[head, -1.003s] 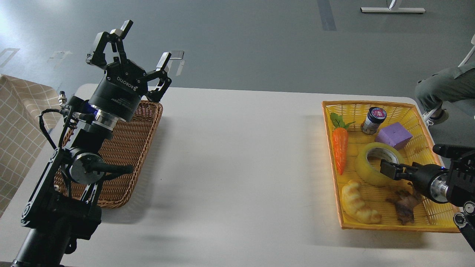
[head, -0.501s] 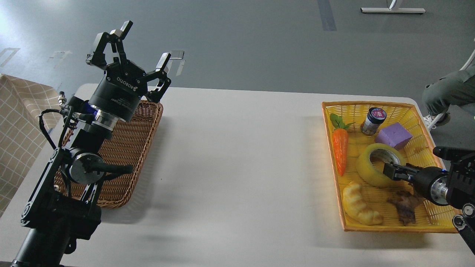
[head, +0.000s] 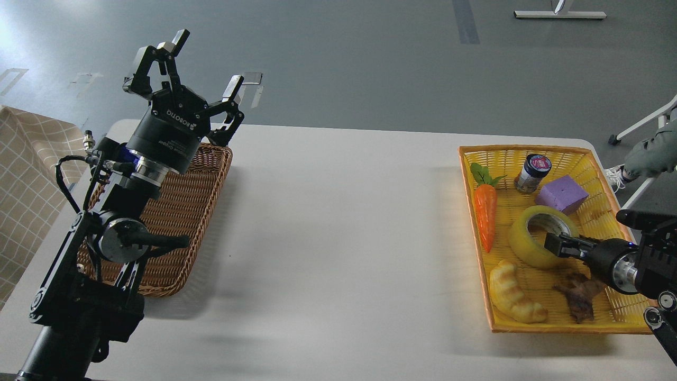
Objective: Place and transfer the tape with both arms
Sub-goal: 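Lift the tape roll out of the tray with the right gripper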
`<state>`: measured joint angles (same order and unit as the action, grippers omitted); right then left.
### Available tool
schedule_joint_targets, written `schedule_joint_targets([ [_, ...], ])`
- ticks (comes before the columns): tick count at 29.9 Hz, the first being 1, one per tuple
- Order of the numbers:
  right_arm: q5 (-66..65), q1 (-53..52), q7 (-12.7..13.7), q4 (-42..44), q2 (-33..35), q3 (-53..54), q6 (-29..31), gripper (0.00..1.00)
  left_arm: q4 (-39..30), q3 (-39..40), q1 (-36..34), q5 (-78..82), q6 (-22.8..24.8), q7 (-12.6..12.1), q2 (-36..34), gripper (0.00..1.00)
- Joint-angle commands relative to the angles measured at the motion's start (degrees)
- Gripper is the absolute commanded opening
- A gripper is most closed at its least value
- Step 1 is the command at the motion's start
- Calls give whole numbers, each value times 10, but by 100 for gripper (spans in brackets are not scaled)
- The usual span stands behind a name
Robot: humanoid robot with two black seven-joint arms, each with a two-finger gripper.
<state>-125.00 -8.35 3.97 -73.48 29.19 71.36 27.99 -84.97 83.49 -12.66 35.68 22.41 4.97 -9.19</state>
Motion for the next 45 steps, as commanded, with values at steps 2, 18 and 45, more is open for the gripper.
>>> schedule_joint_targets([
  [2, 0, 0, -5, -2, 1, 0, 0, 5, 0, 0, 1, 0, 0, 0, 0, 98],
  [18, 12, 1, -7, -13, 8, 8, 0, 0, 1, 2, 5, -1, 0, 0, 0, 98],
  [45, 98, -130, -6, -110, 45, 81, 0, 0, 2, 2, 7, 0, 0, 0, 4, 98],
])
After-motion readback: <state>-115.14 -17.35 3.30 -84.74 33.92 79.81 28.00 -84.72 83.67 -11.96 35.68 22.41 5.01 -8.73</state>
